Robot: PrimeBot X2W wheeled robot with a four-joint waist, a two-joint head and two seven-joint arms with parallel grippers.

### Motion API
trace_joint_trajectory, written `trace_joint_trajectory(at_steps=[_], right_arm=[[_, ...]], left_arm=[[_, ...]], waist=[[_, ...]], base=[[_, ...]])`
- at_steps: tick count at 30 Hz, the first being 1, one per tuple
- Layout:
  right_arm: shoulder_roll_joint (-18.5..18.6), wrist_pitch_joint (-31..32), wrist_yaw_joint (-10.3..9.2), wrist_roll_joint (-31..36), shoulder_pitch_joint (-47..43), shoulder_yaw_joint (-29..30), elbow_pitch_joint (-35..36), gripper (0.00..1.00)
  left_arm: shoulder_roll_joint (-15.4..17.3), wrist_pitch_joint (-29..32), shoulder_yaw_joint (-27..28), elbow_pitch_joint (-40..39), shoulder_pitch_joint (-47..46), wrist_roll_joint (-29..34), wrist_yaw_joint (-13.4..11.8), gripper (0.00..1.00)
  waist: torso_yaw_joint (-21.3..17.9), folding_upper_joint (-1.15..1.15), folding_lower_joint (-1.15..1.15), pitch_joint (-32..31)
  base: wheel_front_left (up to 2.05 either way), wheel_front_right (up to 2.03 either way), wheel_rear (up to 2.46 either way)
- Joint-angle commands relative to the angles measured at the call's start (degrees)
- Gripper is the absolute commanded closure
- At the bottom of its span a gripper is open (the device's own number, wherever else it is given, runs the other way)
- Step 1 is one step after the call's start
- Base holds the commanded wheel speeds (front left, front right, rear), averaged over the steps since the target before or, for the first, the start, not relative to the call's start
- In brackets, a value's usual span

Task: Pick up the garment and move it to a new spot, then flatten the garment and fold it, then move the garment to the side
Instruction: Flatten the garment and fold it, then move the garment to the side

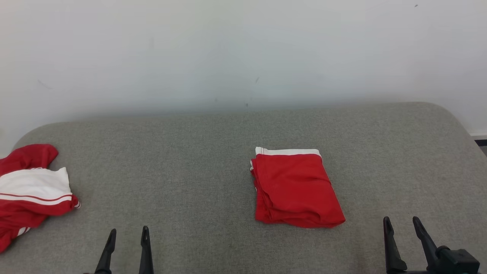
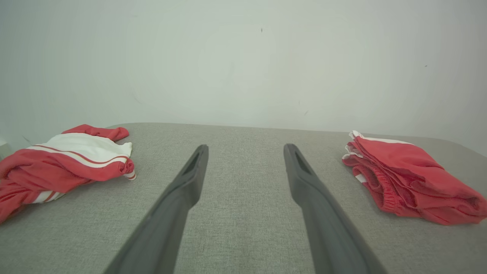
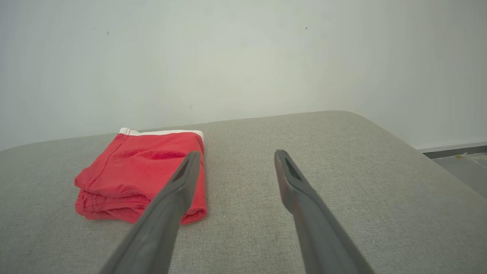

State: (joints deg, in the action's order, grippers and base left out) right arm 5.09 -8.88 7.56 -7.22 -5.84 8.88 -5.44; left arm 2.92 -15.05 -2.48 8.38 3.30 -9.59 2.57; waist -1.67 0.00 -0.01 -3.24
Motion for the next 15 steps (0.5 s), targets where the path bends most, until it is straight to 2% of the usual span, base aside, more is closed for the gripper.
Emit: trace_joint_trajectory(at_steps=[1,15], right_arm=[[0.7,-0.4,-0.12,-0.4,-0.8,-0.6,-0.4,0.0],[2.0,-1.4,-0.12,-2.7,-0.6,-4.2,-1.3,0.0]], left_arm=[[-0.1,-0.2,0.9,-0.3,0.9,0.1,0.2,0.0],[-0.1,-0.2,5.5,-1.0,3.6,0.6,0.1,0.0]], waist=[[-0.4,0.0,0.01,-0.2],[-1.2,0.0,0.01,-0.2]], base=[[0.0,0.0,0.0],[0.0,0.0,0.0]])
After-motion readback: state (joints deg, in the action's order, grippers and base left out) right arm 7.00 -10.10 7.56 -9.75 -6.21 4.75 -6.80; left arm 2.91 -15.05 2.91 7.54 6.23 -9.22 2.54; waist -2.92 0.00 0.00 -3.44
